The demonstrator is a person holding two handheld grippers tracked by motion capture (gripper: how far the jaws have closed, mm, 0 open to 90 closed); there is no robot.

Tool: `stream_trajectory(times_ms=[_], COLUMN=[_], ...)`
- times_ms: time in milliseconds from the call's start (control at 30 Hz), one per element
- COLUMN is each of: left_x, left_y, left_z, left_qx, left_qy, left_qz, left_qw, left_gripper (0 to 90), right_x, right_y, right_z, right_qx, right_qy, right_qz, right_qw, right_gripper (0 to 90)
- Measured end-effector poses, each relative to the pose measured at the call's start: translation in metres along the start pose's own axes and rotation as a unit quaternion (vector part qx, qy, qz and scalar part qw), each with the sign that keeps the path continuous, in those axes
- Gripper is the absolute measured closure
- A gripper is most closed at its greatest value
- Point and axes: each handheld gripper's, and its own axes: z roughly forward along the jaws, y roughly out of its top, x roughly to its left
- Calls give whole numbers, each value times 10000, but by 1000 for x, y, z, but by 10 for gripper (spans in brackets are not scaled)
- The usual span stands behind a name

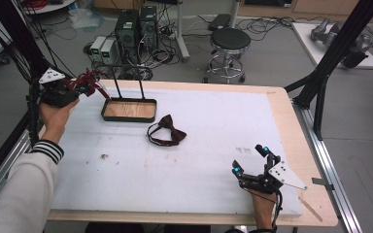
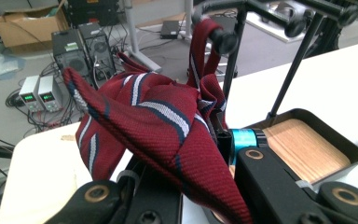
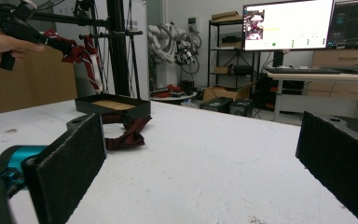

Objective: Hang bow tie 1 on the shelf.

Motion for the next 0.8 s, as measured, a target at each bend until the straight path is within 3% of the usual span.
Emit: stream_trajectory(times_ms=[133,567,633,700,733,800], left_x=[-1,-1,-1,1,1,1], left_y=[-6,-10,-11,-13,-14,-16], left_z=[1,1,2,4,5,2], left_qx=[6,19,70,167,167,84], left_qy=[-4,-92,-91,-140,-185,-188], left_qz=[-106,-102,-135,-349,-463,-470], left_qw=[9999,9999,9998,9992,9986,9987], left_gripper=[863,826,719,500,500,378], right_x=[1,2,2,3,3,3], right_y=[-2,-6,-6,-6,-6,-6], right_z=[1,2,2,2,2,3], right_qx=[54,108,108,119,119,113], right_qy=[0,-51,-55,-52,-52,-69], right_qz=[-19,-108,-127,-116,-116,-181], right_qw=[10000,9999,9998,9998,9998,9997], right_gripper=[7,7,7,8,8,8])
